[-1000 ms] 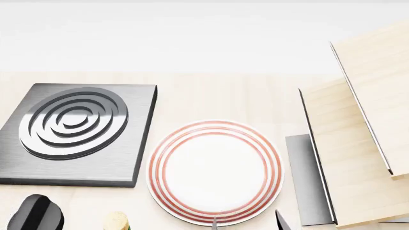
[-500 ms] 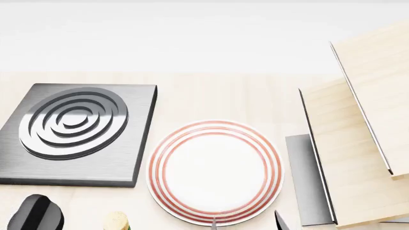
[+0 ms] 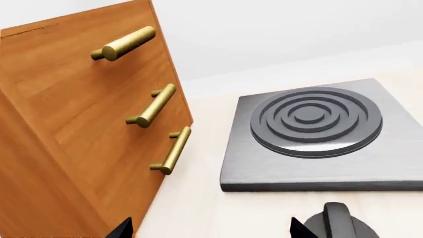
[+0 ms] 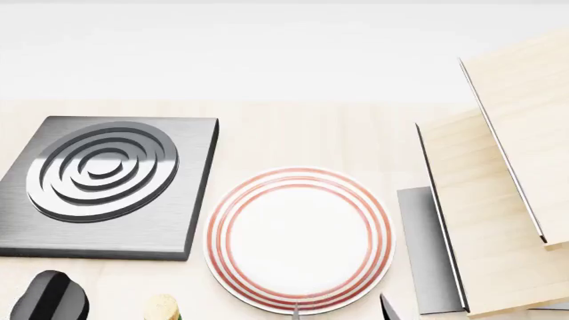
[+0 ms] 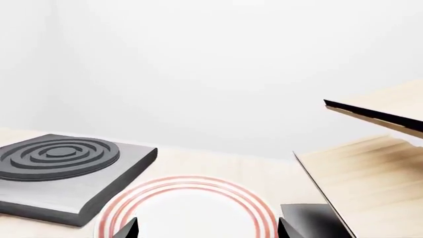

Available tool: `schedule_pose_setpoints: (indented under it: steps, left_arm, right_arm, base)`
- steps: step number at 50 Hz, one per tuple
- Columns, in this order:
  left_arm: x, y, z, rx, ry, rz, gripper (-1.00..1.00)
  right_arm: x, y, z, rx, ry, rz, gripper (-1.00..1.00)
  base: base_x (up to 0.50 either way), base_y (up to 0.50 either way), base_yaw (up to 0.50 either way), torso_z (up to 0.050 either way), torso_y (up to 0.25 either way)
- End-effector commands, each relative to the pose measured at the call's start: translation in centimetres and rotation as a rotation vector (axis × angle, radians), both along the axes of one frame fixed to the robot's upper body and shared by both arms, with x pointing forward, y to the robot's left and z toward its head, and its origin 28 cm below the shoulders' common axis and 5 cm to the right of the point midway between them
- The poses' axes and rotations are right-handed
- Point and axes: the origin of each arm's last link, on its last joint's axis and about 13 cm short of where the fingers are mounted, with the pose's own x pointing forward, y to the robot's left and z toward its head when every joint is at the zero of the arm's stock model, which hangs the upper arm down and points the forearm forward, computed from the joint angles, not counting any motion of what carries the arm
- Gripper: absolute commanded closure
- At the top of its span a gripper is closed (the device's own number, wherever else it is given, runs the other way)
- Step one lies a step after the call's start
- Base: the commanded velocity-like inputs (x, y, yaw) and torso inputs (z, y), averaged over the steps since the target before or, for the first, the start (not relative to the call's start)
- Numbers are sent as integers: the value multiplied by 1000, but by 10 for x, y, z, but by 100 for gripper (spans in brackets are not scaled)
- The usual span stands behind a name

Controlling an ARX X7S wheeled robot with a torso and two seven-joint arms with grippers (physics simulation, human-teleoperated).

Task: Pick up the akita bowl and put it on the plate.

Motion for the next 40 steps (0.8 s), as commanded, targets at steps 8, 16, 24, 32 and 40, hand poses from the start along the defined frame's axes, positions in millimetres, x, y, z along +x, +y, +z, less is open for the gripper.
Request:
schedule_pose_setpoints:
  steps: [8,16,24,32,40]
  left_arm:
    - [-3,1,-4,-33,43,-52,-100]
    - [-3,1,-4,-56,44,-61,-100]
    - [-4,4,-6,-44,37,-18,-100]
    - [-3,4,-9,-41,66,-10,-100]
    - [-2,6,-12,-51,84,14,-100]
  right_arm:
    - [0,0,-1,-3,3,1,-100]
    - [0,0,-1,-3,5,1,-100]
    - [0,0,-2,-3,6,1,-100]
    - [0,0,-2,-1,8,2,-100]
    - [0,1,-3,-5,12,6,-100]
  base:
    - [0,0,0,0,0]
    - [0,0,0,0,0]
    - [0,0,0,0,0]
    - [0,0,0,0,0]
    - [0,0,0,0,0]
